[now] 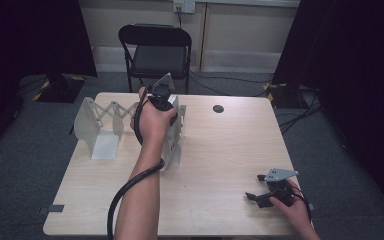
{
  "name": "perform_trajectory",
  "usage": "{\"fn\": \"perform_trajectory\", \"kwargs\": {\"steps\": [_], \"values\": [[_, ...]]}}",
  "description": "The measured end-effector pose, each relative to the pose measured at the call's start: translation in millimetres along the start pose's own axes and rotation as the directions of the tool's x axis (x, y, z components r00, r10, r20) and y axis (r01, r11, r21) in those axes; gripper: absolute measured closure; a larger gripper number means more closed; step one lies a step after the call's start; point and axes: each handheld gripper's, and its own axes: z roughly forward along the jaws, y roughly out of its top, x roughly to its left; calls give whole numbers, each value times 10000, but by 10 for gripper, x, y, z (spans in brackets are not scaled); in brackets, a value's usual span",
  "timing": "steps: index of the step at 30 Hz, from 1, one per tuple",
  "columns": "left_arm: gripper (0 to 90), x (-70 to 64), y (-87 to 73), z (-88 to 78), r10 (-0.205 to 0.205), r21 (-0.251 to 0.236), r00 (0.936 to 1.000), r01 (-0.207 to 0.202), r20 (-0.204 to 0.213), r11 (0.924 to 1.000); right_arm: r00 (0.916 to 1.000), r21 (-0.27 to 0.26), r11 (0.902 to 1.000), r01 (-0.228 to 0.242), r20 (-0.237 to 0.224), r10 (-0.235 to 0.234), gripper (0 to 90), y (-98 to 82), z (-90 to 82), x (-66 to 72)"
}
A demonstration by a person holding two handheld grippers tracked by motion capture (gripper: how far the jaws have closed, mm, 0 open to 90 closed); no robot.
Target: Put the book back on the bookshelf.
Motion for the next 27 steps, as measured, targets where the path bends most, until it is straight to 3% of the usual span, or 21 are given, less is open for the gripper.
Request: {"fn": "perform_trajectory", "kwargs": {"steps": [27], "values": [[531,-12,107,67,-75,155,10000,76,-39,9999,10000,14,10000,-5,-18,5,131,0,-1,0]]}}
